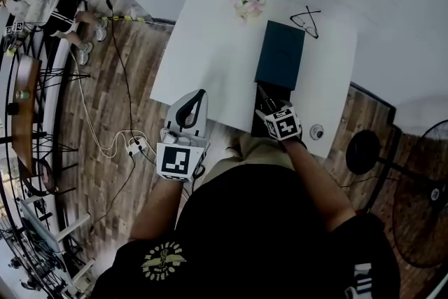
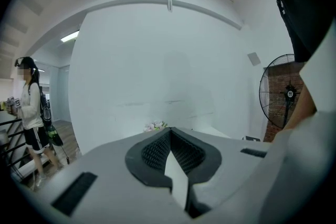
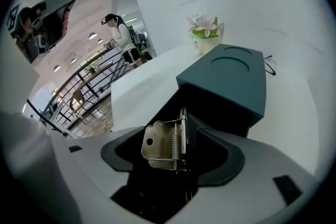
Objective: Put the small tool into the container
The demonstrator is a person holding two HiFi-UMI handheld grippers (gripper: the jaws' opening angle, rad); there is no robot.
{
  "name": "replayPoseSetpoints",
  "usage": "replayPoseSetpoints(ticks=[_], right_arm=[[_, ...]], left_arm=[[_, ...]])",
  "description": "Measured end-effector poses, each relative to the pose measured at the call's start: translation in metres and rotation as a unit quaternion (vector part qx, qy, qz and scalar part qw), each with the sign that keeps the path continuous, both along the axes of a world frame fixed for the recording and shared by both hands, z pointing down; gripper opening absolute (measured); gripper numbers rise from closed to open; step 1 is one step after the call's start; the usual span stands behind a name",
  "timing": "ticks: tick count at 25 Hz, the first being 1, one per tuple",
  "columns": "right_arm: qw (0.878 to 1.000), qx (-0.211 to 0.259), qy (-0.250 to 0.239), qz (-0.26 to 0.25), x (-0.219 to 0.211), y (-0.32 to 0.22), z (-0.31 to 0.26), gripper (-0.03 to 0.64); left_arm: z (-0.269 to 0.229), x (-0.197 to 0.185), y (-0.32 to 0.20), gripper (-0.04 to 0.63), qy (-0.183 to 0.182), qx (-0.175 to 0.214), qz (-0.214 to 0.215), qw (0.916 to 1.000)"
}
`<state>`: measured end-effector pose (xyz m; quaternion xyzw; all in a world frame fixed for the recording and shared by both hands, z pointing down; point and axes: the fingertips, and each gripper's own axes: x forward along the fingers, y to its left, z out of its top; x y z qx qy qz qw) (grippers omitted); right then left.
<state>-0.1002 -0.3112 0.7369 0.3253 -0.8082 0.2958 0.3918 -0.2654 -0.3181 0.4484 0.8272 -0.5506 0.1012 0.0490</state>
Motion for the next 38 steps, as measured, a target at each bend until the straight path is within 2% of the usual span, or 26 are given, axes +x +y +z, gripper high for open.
replayPoseSetpoints(ticks=[4, 14, 21, 27, 31, 33, 38], right_arm=[[1.0, 0.021, 0.001, -0.003, 0.006, 0.006, -0.01, 0.288], [0.997, 0.062, -0.02, 0.036, 0.027, 0.009, -0.047, 0.291], [0.987, 0.127, -0.064, 0.076, 0.036, 0.007, -0.094, 0.287], [0.969, 0.212, -0.088, 0.094, 0.039, 0.013, -0.148, 0.149], [0.955, 0.268, -0.084, 0.098, 0.038, 0.021, -0.178, 0.021], [0.95, 0.28, -0.088, 0.102, 0.036, 0.026, -0.189, 0.002], [0.943, 0.302, -0.101, 0.1, 0.032, 0.042, -0.215, 0.002]], left_arm=[[-0.002, -0.006, 0.008, 0.006, 0.002, 0.002, -0.007, 1.0], [-0.015, -0.013, 0.027, 0.006, 0.015, 0.013, -0.012, 0.9997], [-0.015, -0.017, 0.043, 0.006, 0.018, 0.015, -0.013, 0.9996], [-0.021, -0.021, 0.057, 0.006, 0.037, 0.024, -0.015, 0.9989], [-0.027, -0.029, 0.064, 0.006, 0.051, 0.031, -0.024, 0.9979], [-0.031, -0.034, 0.067, 0.006, 0.053, 0.033, -0.023, 0.9978], [-0.04, -0.035, 0.075, 0.006, 0.071, 0.036, -0.012, 0.9967]])
